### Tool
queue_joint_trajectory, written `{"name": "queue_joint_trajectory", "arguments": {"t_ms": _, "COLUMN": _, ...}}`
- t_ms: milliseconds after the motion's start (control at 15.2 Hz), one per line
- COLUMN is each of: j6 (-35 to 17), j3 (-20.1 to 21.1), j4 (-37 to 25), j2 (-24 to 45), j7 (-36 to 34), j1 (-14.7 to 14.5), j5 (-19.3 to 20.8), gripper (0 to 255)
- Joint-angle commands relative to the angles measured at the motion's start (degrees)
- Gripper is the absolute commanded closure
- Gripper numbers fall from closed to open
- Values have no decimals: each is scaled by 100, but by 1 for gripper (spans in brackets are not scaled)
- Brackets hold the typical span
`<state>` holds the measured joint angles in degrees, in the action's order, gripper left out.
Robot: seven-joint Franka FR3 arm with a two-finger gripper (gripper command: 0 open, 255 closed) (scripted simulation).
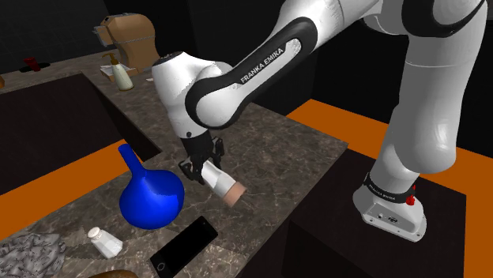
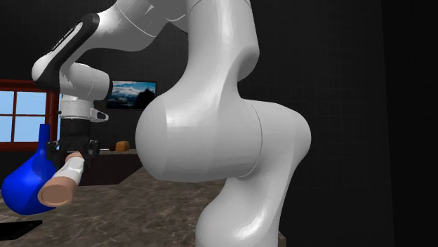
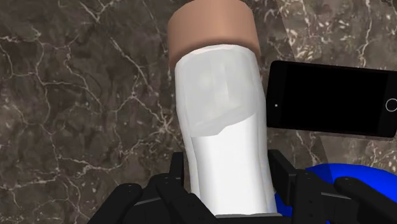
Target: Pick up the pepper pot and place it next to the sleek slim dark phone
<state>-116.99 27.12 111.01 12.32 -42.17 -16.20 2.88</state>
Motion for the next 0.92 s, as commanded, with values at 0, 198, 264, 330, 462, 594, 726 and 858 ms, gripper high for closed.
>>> {"name": "queue_joint_trajectory", "arguments": {"t_ms": 0, "j6": -132, "j3": -11, "j4": 52, "j2": 86, "j7": -25, "j1": -14, "j5": 45, "gripper": 255}}
{"name": "queue_joint_trajectory", "arguments": {"t_ms": 198, "j6": -335, "j3": -29, "j4": 152, "j2": 201, "j7": -60, "j1": -32, "j5": 108, "gripper": 255}}
{"name": "queue_joint_trajectory", "arguments": {"t_ms": 264, "j6": -403, "j3": -37, "j4": 183, "j2": 242, "j7": -72, "j1": -38, "j5": 130, "gripper": 255}}
{"name": "queue_joint_trajectory", "arguments": {"t_ms": 330, "j6": -469, "j3": -44, "j4": 212, "j2": 284, "j7": -85, "j1": -45, "j5": 153, "gripper": 255}}
{"name": "queue_joint_trajectory", "arguments": {"t_ms": 462, "j6": -602, "j3": -61, "j4": 267, "j2": 370, "j7": -111, "j1": -59, "j5": 200, "gripper": 255}}
{"name": "queue_joint_trajectory", "arguments": {"t_ms": 594, "j6": -733, "j3": -80, "j4": 317, "j2": 460, "j7": -139, "j1": -75, "j5": 250, "gripper": 255}}
{"name": "queue_joint_trajectory", "arguments": {"t_ms": 726, "j6": -863, "j3": -100, "j4": 362, "j2": 554, "j7": -168, "j1": -93, "j5": 302, "gripper": 255}}
{"name": "queue_joint_trajectory", "arguments": {"t_ms": 858, "j6": -991, "j3": -124, "j4": 402, "j2": 651, "j7": -199, "j1": -112, "j5": 356, "gripper": 255}}
